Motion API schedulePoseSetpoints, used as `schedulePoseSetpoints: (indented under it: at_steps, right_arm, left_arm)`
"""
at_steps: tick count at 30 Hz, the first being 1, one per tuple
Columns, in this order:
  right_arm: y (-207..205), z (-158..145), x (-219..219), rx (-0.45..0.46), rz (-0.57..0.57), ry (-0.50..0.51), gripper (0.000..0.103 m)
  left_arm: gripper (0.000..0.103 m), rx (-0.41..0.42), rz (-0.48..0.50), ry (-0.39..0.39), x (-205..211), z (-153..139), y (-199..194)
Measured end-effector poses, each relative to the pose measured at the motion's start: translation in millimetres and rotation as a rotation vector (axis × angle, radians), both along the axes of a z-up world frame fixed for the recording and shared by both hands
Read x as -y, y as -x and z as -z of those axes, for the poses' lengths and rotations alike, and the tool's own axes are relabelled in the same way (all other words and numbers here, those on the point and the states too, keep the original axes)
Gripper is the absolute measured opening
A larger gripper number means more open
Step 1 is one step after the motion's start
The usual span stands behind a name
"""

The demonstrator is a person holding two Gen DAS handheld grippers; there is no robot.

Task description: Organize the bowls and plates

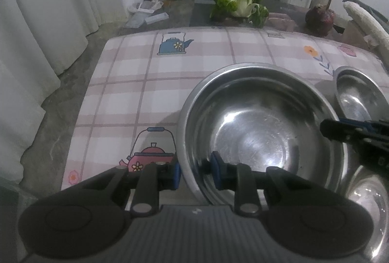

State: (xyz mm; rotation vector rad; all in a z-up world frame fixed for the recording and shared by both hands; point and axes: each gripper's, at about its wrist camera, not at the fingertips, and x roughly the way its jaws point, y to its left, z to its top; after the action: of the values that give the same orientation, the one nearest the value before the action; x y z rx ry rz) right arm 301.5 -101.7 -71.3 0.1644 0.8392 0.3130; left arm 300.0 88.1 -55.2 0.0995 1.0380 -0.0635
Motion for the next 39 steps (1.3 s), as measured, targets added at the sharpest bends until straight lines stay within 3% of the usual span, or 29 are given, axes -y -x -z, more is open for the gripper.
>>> schedulePoseSetpoints:
  at_steps: [13,24,39]
  right_arm:
    - [14.4,-25.1,23.2,0.036,0.034,-0.016,0.011]
    - [32.5,-43.7,75.9,0.067,0.105,-0.027,0.011]
    - [41.5,-42.1,160.4,0.059,0.213,-0.004,0.011]
  left_arm:
    - [0.026,0.041,0.032,0.017,22.4,-27.0,8.4]
    - [0.026,0.069,0.103,0.040,73.2,-46.0,9.2]
    - [0.026,0.050,0.201,0.061,156.8,-37.9,-9.4]
